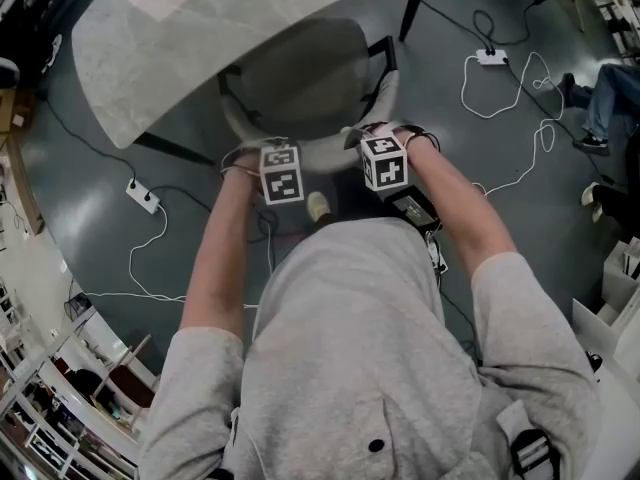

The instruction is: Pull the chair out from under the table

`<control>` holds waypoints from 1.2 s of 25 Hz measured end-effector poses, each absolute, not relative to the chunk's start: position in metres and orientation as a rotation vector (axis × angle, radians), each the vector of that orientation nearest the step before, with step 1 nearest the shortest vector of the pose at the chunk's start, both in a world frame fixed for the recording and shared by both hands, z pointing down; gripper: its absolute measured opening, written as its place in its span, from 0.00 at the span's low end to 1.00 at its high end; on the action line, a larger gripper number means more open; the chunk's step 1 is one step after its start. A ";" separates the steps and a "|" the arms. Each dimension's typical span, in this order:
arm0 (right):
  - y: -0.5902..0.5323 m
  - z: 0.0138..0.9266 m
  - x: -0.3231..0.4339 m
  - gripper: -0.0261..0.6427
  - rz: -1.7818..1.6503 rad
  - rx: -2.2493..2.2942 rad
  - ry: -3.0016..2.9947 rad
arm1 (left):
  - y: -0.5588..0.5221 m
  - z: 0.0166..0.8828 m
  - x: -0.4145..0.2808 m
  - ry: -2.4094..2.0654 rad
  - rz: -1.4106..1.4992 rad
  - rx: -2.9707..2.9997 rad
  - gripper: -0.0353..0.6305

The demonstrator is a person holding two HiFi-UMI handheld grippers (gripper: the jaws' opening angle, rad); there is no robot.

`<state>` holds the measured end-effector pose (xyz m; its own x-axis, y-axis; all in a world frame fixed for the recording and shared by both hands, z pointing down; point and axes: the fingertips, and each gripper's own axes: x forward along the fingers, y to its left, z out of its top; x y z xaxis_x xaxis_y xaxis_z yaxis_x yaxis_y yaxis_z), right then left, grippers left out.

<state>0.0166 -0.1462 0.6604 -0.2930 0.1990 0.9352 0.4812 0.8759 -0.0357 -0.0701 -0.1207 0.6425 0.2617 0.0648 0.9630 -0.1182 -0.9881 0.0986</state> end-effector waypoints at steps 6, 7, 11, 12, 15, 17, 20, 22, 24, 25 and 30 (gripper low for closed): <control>-0.129 0.661 0.020 0.19 -0.294 -0.487 -1.875 | -0.104 0.643 -0.067 -0.042 1.831 2.375 0.21; -0.128 0.661 0.021 0.19 -0.296 -0.482 -1.873 | -0.102 0.643 -0.067 -0.048 1.832 2.373 0.21; -0.126 0.661 0.029 0.19 -0.306 -0.485 -1.844 | -0.096 0.642 -0.058 -0.077 1.817 2.364 0.21; -0.124 0.661 0.030 0.19 -0.310 -0.485 -1.838 | -0.094 0.642 -0.057 -0.081 1.812 2.362 0.21; -0.120 0.662 0.031 0.19 -0.316 -0.485 -1.827 | -0.089 0.642 -0.056 -0.086 1.804 2.358 0.21; -0.117 0.662 0.033 0.19 -0.312 -0.476 -1.827 | -0.085 0.642 -0.054 -0.076 1.801 2.362 0.21; -0.115 0.663 0.035 0.19 -0.306 -0.457 -1.832 | -0.083 0.643 -0.052 -0.060 1.808 2.360 0.21; -0.111 0.664 0.037 0.19 -0.299 -0.456 -1.829 | -0.081 0.643 -0.051 -0.053 1.811 2.362 0.21; -0.102 0.664 0.038 0.19 -0.285 -0.462 -1.828 | -0.073 0.643 -0.052 -0.033 1.816 2.362 0.21; -0.096 0.663 0.038 0.19 -0.279 -0.461 -1.831 | -0.069 0.643 -0.052 -0.024 1.820 2.363 0.21; -0.081 0.662 0.040 0.19 -0.269 -0.443 -1.840 | -0.054 0.643 -0.047 -0.017 1.824 2.367 0.21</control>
<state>0.0405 -0.0811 0.6622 -0.2622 0.1649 0.9508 0.4300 0.9020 -0.0379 -0.0473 -0.0538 0.6428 0.2592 0.0843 0.9621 -0.1020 -0.9882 0.1141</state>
